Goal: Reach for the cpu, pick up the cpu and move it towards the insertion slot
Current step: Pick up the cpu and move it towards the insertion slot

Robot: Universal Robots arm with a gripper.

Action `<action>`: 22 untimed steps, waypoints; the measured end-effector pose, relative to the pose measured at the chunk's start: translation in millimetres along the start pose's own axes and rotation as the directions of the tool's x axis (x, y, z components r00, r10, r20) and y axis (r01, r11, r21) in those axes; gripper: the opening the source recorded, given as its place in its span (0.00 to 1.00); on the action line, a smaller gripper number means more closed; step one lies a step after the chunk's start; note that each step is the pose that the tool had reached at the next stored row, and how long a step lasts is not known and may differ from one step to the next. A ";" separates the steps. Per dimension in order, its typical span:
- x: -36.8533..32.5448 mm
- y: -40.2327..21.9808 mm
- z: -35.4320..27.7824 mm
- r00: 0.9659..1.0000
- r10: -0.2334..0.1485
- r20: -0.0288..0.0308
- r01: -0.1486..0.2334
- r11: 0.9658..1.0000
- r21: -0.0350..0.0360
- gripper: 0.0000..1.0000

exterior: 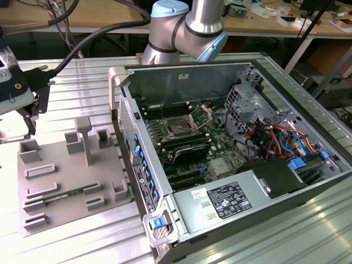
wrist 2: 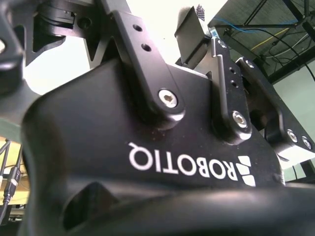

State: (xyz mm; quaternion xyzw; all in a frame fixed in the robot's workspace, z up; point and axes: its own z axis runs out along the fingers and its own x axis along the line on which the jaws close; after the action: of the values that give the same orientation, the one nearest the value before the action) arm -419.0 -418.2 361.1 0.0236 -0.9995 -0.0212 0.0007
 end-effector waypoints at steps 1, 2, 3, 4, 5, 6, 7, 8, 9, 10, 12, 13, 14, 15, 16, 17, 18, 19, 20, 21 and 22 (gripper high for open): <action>0.0 0.0 -0.4 1.000 0.000 0.000 0.000 1.000 0.000 0.55; 0.0 0.1 -1.0 1.000 0.000 0.000 0.000 1.000 0.000 0.55; 0.0 0.1 -1.3 1.000 0.000 0.000 0.000 1.000 0.000 0.55; 0.0 0.1 -1.7 1.000 0.000 0.000 0.000 1.000 0.000 0.55; 0.0 0.1 -2.2 1.000 0.000 0.000 0.000 1.000 0.000 0.55; 0.0 0.1 -2.7 1.000 0.000 0.000 0.000 1.000 0.000 0.55; 0.0 0.1 -3.0 1.000 0.000 0.000 0.000 1.000 0.000 0.55; 0.0 0.2 -3.8 1.000 0.000 0.000 0.000 1.000 0.000 0.55; 0.0 0.2 -4.1 1.000 0.000 0.000 0.000 1.000 0.000 0.55; 0.0 0.2 -4.5 1.000 0.000 0.000 0.000 1.000 0.000 0.55; 0.0 0.2 -5.1 1.000 0.000 0.000 0.000 1.000 0.000 0.55; 0.0 0.2 -5.6 1.000 0.000 0.000 0.000 1.000 0.000 0.55; 0.0 0.2 -5.9 1.000 0.000 0.000 0.000 1.000 0.000 0.55; 0.0 0.3 -6.2 1.000 0.000 0.000 0.000 1.000 0.000 0.55; 0.0 0.3 -6.5 1.000 0.000 0.000 0.000 1.000 0.000 0.55; 0.0 0.3 -6.8 1.000 0.000 0.000 0.000 1.000 0.000 0.55; 0.0 0.3 -7.1 1.000 0.000 0.000 0.000 1.000 0.000 0.55; 0.0 0.3 -7.5 1.000 0.000 0.000 0.000 1.000 0.000 0.55; 0.0 0.3 -7.9 1.000 0.000 0.000 0.000 1.000 0.000 0.55; 0.0 0.3 -8.3 1.000 0.000 0.000 0.000 1.000 0.000 0.55; 0.0 0.4 -8.5 1.000 0.000 0.000 0.000 1.000 0.000 0.55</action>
State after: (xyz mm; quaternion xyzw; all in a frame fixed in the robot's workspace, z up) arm -419.0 -418.2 369.6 0.0236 -0.9995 -0.0211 0.0007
